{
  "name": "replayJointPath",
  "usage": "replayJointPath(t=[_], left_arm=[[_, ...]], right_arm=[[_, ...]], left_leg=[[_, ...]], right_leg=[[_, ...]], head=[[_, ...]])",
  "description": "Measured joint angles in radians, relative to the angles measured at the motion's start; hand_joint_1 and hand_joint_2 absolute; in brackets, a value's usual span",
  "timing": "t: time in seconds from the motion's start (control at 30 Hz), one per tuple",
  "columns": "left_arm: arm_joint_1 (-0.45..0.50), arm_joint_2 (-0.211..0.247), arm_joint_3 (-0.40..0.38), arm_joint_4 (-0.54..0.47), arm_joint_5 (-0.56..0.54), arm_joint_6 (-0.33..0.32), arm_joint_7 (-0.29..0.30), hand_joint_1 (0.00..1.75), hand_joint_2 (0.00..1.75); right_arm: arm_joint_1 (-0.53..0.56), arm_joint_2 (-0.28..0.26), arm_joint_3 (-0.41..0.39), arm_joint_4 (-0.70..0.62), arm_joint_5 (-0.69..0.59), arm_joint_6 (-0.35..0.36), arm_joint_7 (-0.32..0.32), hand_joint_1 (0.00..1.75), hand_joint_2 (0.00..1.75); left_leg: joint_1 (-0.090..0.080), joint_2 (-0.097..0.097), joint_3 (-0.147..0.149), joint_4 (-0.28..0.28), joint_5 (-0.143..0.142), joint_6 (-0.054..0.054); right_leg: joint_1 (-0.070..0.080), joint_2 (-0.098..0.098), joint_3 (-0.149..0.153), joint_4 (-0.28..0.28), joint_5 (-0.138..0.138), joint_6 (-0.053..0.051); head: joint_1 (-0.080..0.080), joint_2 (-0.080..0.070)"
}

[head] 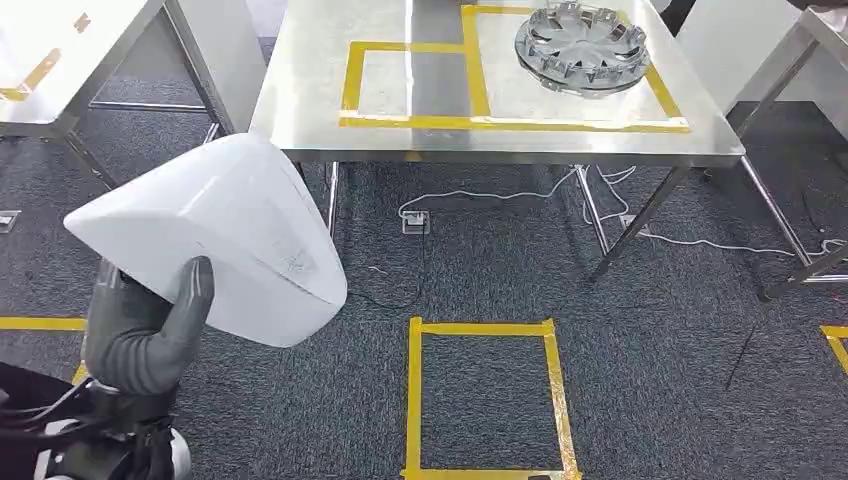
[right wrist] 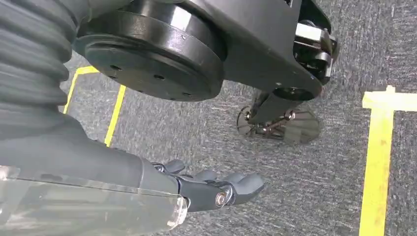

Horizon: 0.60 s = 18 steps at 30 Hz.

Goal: Take the parts from the cabinet and place them on the table.

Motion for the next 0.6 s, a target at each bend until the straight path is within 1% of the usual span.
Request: replayJointPath(t=[0.4, 0.6], left_arm=[[0.013, 0.001, 0.000, 0.000, 0.000, 0.018, 0.002, 1.75, 1.75], [0.012, 0.001, 0.000, 0.001, 0.022, 0.017, -0.020, 1.75, 1.75]], right_arm=[[0.000, -0.002, 0.000, 0.000, -0.001, -0.007, -0.002, 0.00, 1.75], [0.001, -0.002, 0.000, -0.001, -0.006, -0.010, -0.021, 0.00, 1.75]], left_leg=[[0.000, 0.003, 0.000, 0.000, 0.000, 0.000], [0.000, 0.003, 0.001, 0.000, 0.000, 0.000]], right_leg=[[0.000, 0.000, 0.000, 0.000, 0.000, 0.000], [0.000, 0.000, 0.000, 0.000, 0.000, 0.000]], head=[[0.000, 0.000], [0.000, 0.000]])
